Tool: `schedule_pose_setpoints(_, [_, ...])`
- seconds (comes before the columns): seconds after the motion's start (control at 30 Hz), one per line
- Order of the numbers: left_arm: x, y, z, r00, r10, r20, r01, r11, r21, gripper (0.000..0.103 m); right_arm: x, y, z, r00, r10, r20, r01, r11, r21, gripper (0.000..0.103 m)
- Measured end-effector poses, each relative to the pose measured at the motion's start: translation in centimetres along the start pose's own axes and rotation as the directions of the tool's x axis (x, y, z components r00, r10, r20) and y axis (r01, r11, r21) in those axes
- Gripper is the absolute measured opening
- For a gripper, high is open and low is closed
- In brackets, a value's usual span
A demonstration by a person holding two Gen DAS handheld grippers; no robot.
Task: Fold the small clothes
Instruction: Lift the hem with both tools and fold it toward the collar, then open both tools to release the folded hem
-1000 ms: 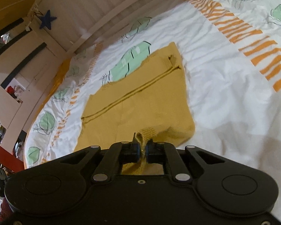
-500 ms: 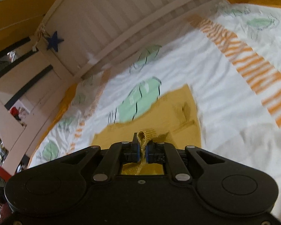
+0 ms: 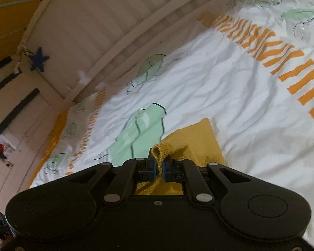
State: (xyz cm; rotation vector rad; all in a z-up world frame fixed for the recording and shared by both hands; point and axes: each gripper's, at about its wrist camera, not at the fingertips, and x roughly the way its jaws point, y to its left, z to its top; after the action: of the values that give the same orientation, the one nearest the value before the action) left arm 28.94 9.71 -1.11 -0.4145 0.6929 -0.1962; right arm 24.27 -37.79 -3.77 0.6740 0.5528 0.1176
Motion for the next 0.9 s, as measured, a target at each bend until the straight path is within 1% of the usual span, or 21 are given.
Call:
schedule_pose_setpoints(0.17, [3.1, 0.8, 0.5, 0.999, 0.017, -0.037, -0.018, 0.999, -0.028, 0.006, 2.4, -1.6, 0.1, 0.999, -0.033, -0.013, 0.034, 0.998, 0.05, 0.013])
schedule_pose_setpoints(0.23, [4.3, 1.0, 0.6, 0.998, 0.034, -0.049, -0.035, 0.999, -0.02, 0.006, 2.9, -2.1, 0.0, 0.998, -0.054, -0.013, 0.054, 0.997, 0.06, 0.019])
schedule_pose_setpoints(0.27, [4.8, 1.2, 0.6, 0.998, 0.042, -0.053, -0.043, 0.999, -0.017, 0.007, 3.1, -2.4, 0.0, 0.998, -0.062, -0.01, 0.063, 0.996, 0.066, 0.021])
schedule_pose_setpoints(0.4, [6.4, 2.2, 0.6, 0.996, 0.07, -0.048, -0.073, 0.996, -0.05, 0.009, 3.7, -3.0, 0.0, 0.997, -0.077, -0.011, 0.077, 0.995, 0.064, 0.022])
schedule_pose_setpoints(0.43, [6.7, 2.5, 0.7, 0.996, 0.072, -0.047, -0.075, 0.995, -0.061, 0.009, 3.9, -3.1, 0.1, 0.996, -0.084, -0.013, 0.084, 0.995, 0.058, 0.025])
schedule_pose_setpoints(0.47, [7.0, 2.8, 0.8, 0.996, 0.075, -0.052, -0.079, 0.995, -0.069, 0.01, 3.9, -3.2, 0.1, 0.996, -0.09, -0.01, 0.091, 0.994, 0.052, 0.031])
schedule_pose_setpoints(0.5, [7.3, 2.9, 0.9, 0.995, 0.079, -0.057, -0.083, 0.994, -0.072, 0.01, 3.9, -3.3, 0.2, 0.995, -0.098, -0.003, 0.098, 0.994, 0.048, 0.051])
schedule_pose_setpoints(0.53, [7.5, 3.1, 1.1, 0.994, 0.092, -0.058, -0.096, 0.993, -0.071, 0.014, 3.8, -3.4, 0.3, 0.995, -0.104, 0.005, 0.103, 0.994, 0.048, 0.066])
schedule_pose_setpoints(0.57, [7.5, 3.1, 1.3, 0.992, 0.115, -0.047, -0.118, 0.991, -0.064, 0.024, 3.6, -3.6, 0.5, 0.994, -0.11, 0.017, 0.109, 0.993, 0.052, 0.071])
schedule_pose_setpoints(0.63, [7.2, 3.2, 1.7, 0.989, 0.146, -0.002, -0.146, 0.988, -0.04, 0.026, 3.1, -3.9, 0.7, 0.992, -0.125, 0.033, 0.123, 0.991, 0.059, 0.072])
schedule_pose_setpoints(0.73, [6.3, 3.0, 2.2, 0.983, 0.182, 0.032, -0.183, 0.983, 0.002, 0.026, 2.5, -3.7, 0.9, 0.989, -0.139, 0.048, 0.137, 0.99, 0.037, 0.072])
schedule_pose_setpoints(0.83, [5.2, 2.0, 1.9, 0.982, 0.184, 0.038, -0.187, 0.98, 0.071, 0.026, 1.9, -2.4, 0.7, 0.987, -0.151, 0.05, 0.153, 0.987, -0.04, 0.072])
schedule_pose_setpoints(0.9, [4.6, 0.9, 1.0, 0.984, 0.178, 0.027, -0.18, 0.973, 0.144, 0.026, 1.8, -1.1, 0.2, 0.986, -0.161, 0.039, 0.164, 0.981, -0.105, 0.072])
